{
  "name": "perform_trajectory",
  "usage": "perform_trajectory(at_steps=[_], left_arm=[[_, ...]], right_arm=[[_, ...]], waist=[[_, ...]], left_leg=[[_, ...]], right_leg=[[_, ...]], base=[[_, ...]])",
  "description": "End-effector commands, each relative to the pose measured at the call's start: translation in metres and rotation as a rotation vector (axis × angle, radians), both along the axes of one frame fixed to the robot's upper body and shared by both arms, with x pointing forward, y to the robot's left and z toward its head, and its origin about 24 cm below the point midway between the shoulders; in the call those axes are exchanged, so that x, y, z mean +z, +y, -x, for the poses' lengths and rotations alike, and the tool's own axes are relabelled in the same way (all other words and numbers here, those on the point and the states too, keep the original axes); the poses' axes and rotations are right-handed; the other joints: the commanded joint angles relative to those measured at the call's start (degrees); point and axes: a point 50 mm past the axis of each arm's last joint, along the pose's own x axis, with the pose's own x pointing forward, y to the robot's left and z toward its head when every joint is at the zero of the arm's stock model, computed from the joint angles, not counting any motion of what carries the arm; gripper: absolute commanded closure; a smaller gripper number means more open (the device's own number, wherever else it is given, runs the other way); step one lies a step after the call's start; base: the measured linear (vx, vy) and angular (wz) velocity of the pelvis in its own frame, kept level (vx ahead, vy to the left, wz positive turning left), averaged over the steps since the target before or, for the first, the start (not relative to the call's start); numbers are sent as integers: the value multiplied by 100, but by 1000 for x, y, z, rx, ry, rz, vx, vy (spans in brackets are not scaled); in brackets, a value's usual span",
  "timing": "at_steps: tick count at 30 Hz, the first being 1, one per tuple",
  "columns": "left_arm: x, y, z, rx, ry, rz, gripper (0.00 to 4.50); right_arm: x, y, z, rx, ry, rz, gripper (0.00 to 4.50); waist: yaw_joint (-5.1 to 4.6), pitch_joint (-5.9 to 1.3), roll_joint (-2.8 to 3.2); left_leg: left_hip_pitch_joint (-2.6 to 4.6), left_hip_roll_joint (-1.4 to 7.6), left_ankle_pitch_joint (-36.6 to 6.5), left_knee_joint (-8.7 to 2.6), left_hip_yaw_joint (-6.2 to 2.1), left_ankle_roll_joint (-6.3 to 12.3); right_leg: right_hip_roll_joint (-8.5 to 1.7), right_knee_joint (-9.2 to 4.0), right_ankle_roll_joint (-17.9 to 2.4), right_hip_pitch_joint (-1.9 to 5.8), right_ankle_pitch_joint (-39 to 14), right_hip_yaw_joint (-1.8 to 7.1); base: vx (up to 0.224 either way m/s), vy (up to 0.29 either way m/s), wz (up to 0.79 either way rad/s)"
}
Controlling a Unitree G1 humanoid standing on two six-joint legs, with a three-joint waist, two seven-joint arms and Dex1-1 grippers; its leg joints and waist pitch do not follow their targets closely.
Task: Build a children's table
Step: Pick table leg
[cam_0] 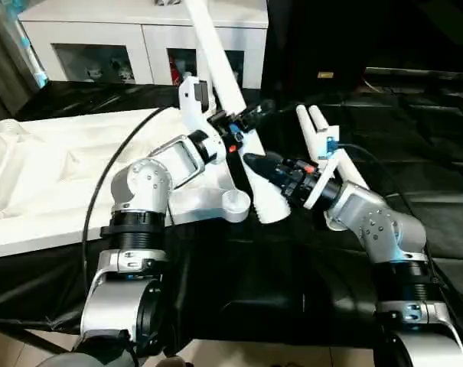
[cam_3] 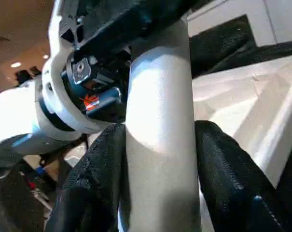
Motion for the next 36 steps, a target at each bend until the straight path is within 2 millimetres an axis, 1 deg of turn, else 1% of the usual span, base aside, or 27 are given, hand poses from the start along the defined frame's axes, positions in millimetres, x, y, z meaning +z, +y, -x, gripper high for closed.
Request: perform_trajectory(at_steps=[1,6,7,8,9,11,12,15,16,18,19,20,21,22,23,24,25,26,28,30,31,32,33,35,36], left_arm=[[-1,0,1,41,-6,-39,143],[-2,2,0,101,0,-54,177],[-2,2,0,105,0,-56,177],[-2,2,0,119,0,-60,194],[-2,1,0,112,2,-54,194],[-2,0,2,105,2,-52,220],[-2,0,2,104,2,-52,230],[-2,-2,3,94,-2,-48,246],[-1,-3,5,66,-14,-35,251],[2,-6,9,-5,-50,-17,253],[2,-6,9,-8,-51,-17,256],[6,-9,14,-103,-94,-10,258],[6,-10,16,-133,-107,-7,259],[8,-11,18,-177,-124,12,259],[9,-11,19,-202,-134,25,260],[10,-11,20,-233,-141,34,263],[12,-12,22,-283,-159,47,263],[14,-12,25,-337,-177,57,264],[19,-13,33,-476,-227,85,264],[23,-13,40,-575,-279,100,264],[27,-13,44,-630,-303,112,264],[30,-13,48,-686,-325,119,264],[31,-13,48,-701,-330,121,265],[32,-13,48,-718,-330,108,265],[32,-13,48,-718,-330,108,265]], right_arm=[[8,4,0,-7,-48,13,266],[10,7,-2,-24,-62,40,266],[10,7,-2,-25,-63,41,266],[10,7,-2,-27,-65,46,266],[10,8,-1,-27,-67,47,266],[10,9,-1,-29,-71,51,266],[10,9,-1,-29,-71,51,266],[9,8,-2,-33,-73,57,266],[9,9,-2,-33,-82,68,266],[8,9,-2,-41,-85,87,266],[8,9,-2,-41,-85,87,266],[9,9,1,-8,-65,57,196],[9,9,2,5,-59,45,196],[9,8,4,21,-57,38,196],[10,7,5,29,-57,36,194],[9,6,6,43,-58,42,169],[9,5,9,66,-59,52,169],[8,3,11,89,-61,67,151],[6,-1,16,142,-58,97,147],[4,-4,20,188,-48,122,144],[3,-6,25,236,-47,146,144],[1,-9,30,290,-42,167,144],[1,-10,32,304,-41,172,144],[0,-9,34,336,-21,183,178],[0,-9,34,336,-21,183,178]], waist=[[21,-497,-14],[23,-500,-11],[26,-498,0],[19,-491,-5],[20,-495,-4],[23,-496,10],[20,-495,4],[22,-499,19],[20,-498,27],[23,-500,19],[15,-495,18],[13,-492,64],[7,-494,47],[18,-494,69],[17,-489,66],[17,-493,65],[24,-494,84],[38,-486,90],[53,-492,72],[38,-483,77],[37,-483,44],[30,-472,47],[37,-479,45],[20,-477,34],[13,-474,31]], left_leg=[[56,49,-774,-342,3,209],[51,49,-749,-340,-1,220],[52,48,-759,-339,-2,219],[49,44,-799,-343,1,219],[51,45,-791,-341,-1,216],[54,44,-819,-341,-1,209],[53,44,-833,-341,-1,208],[48,47,-819,-339,-6,193],[52,44,-821,-337,-6,200],[50,48,-817,-343,-10,198],[48,46,-821,-347,-8,200],[61,43,-864,-347,-9,198],[59,40,-877,-347,-8,206],[68,39,-891,-350,-9,213],[71,48,-918,-355,-4,211],[66,49,-902,-351,-5,200],[72,45,-900,-345,-5,196],[90,56,-987,-352,3,184],[79,41,-959,-362,-9,176],[70,47,-960,-363,-4,179],[75,42,-982,-362,-3,184],[67,48,-982,-360,6,199],[77,50,-977,-355,4,193],[51,50,-917,-348,8,212],[49,43,-922,-346,8,210]], right_leg=[[-297,-423,-1057,414,-1064,195],[-289,-411,-1076,412,-940,196],[-294,-413,-1081,410,-940,196],[-289,-424,-1082,411,-986,194],[-290,-423,-1080,413,-991,193],[-290,-427,-1068,407,-1023,193],[-290,-431,-1062,407,-1033,193],[-291,-420,-1077,409,-967,192],[-285,-418,-1083,406,-927,193],[-293,-413,-1100,412,-913,191],[-284,-413,-1099,409,-916,190],[-282,-422,-1105,397,-912,190],[-279,-421,-1112,405,-915,191],[-282,-420,-1130,405,-932,193],[-282,-415,-1162,398,-925,197],[-281,-407,-1178,405,-884,197],[-277,-407,-1188,395,-871,196],[-276,-417,-1204,381,-915,202],[-276,-413,-1164,418,-951,194],[-275,-403,-1161,415,-947,207],[-280,-413,-1156,428,-1017,199],[-283,-422,-1148,421,-1070,209],[-284,-416,-1146,430,-1082,208],[-287,-409,-1178,428,-1064,212],[-284,-414,-1173,425,-1108,209]], base=[[0,0,0],[0,0,0],[0,0,0],[0,0,0],[0,0,0],[0,0,0],[0,0,0],[0,0,0],[0,0,0],[0,0,0],[0,0,0],[0,0,0],[0,0,0],[0,0,0],[0,0,0],[0,0,0],[0,0,0],[0,0,0],[0,0,0],[0,0,0],[0,0,0],[0,0,0],[0,0,0],[0,0,0],[0,0,0]])
